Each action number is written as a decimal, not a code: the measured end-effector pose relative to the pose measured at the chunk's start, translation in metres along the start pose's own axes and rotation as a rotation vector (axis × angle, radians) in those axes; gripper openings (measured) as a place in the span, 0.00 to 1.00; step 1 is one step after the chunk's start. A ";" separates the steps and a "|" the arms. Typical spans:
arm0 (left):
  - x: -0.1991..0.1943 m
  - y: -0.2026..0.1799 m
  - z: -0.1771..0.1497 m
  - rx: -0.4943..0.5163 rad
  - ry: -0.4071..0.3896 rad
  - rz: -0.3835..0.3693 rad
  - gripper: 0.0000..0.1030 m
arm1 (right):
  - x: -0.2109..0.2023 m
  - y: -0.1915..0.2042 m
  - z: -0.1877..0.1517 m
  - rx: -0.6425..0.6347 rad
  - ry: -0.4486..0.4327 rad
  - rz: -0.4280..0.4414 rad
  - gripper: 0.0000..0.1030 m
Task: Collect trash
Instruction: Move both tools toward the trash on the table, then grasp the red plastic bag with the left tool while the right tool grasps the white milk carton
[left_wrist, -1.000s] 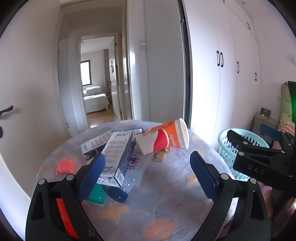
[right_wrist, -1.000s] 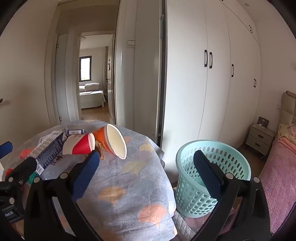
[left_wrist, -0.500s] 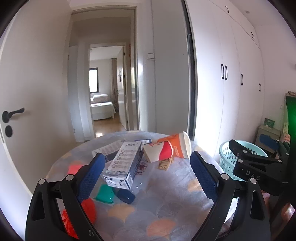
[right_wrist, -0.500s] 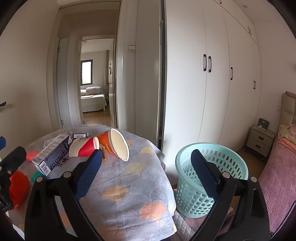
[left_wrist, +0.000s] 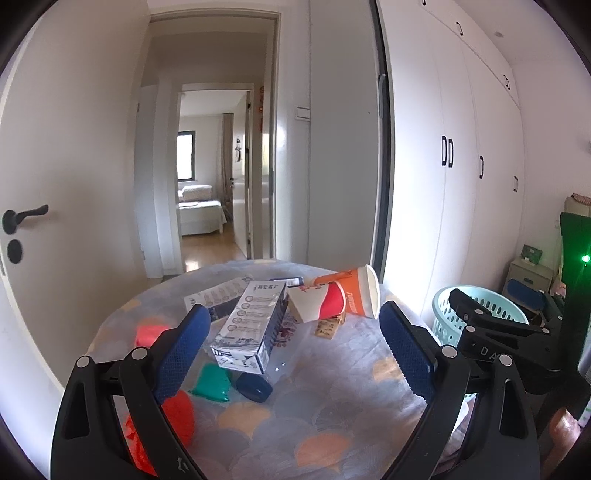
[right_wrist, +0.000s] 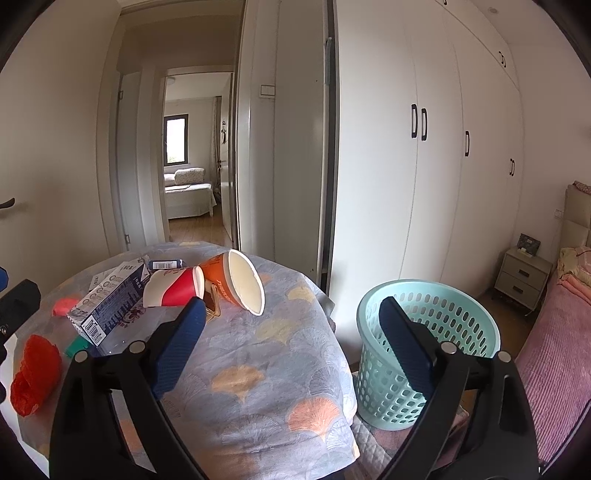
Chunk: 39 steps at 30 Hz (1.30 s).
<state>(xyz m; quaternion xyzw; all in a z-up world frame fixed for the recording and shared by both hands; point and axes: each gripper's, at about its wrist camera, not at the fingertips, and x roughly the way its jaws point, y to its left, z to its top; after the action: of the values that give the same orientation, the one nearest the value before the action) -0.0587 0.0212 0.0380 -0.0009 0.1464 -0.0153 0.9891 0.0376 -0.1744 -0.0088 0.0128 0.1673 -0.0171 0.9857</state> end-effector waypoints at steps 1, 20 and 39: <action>0.000 0.001 0.001 -0.004 -0.002 0.003 0.88 | 0.000 0.000 0.000 0.001 0.001 0.002 0.86; -0.030 0.102 -0.004 -0.116 0.050 0.102 0.89 | 0.016 0.018 -0.006 0.005 0.054 0.084 0.70; 0.061 0.146 -0.081 -0.228 0.502 -0.014 0.78 | 0.047 0.101 0.014 -0.037 0.142 0.316 0.66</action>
<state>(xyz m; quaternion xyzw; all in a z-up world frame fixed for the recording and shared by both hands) -0.0191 0.1650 -0.0587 -0.1095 0.3878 -0.0055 0.9152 0.0910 -0.0756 -0.0089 0.0219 0.2329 0.1421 0.9618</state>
